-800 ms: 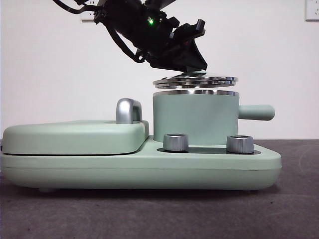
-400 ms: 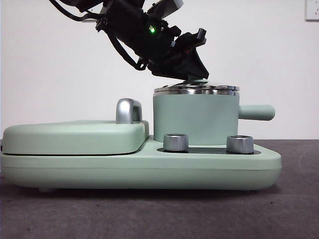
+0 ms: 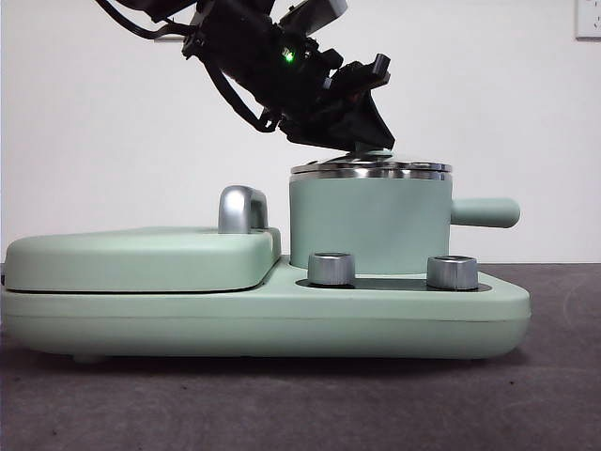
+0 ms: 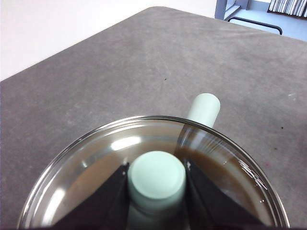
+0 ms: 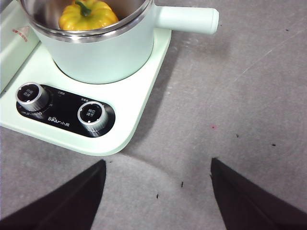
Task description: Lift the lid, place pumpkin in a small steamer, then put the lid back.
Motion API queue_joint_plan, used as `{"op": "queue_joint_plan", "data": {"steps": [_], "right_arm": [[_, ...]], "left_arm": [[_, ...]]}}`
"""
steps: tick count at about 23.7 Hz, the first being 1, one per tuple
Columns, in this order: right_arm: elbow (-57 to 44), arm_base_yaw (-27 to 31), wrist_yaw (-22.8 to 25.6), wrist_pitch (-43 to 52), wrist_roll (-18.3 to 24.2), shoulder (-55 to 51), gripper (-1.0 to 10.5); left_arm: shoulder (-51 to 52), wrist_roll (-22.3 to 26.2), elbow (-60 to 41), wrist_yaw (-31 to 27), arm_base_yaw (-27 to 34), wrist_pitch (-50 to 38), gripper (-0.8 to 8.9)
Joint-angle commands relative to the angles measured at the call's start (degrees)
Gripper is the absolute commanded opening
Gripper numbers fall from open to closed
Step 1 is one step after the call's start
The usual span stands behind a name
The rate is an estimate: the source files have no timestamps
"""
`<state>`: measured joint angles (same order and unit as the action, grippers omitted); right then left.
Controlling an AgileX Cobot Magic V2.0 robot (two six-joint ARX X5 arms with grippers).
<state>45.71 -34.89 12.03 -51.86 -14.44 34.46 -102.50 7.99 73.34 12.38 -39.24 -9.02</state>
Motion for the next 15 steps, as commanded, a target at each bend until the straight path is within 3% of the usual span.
{"op": "queue_joint_plan", "data": {"steps": [1,8,12,15], "right_arm": [[0.33,-0.5,0.46,0.42,-0.57,0.2,3.4],[0.35,-0.5,0.44,0.39,-0.57,0.2,3.4],[0.33,-0.5,0.44,0.35,-0.57,0.2,3.4],[0.33,-0.5,0.44,0.35,-0.57,0.2,3.4]], "left_arm": [[-1.62,0.52,1.29,-0.63,-0.26,1.81,0.09],[-1.62,0.55,1.29,-1.99,-0.24,1.92,0.1],[-1.6,0.48,1.29,-1.88,-0.24,-0.68,2.36],[-1.31,0.15,1.29,-1.88,-0.24,-0.79,2.56]]}}
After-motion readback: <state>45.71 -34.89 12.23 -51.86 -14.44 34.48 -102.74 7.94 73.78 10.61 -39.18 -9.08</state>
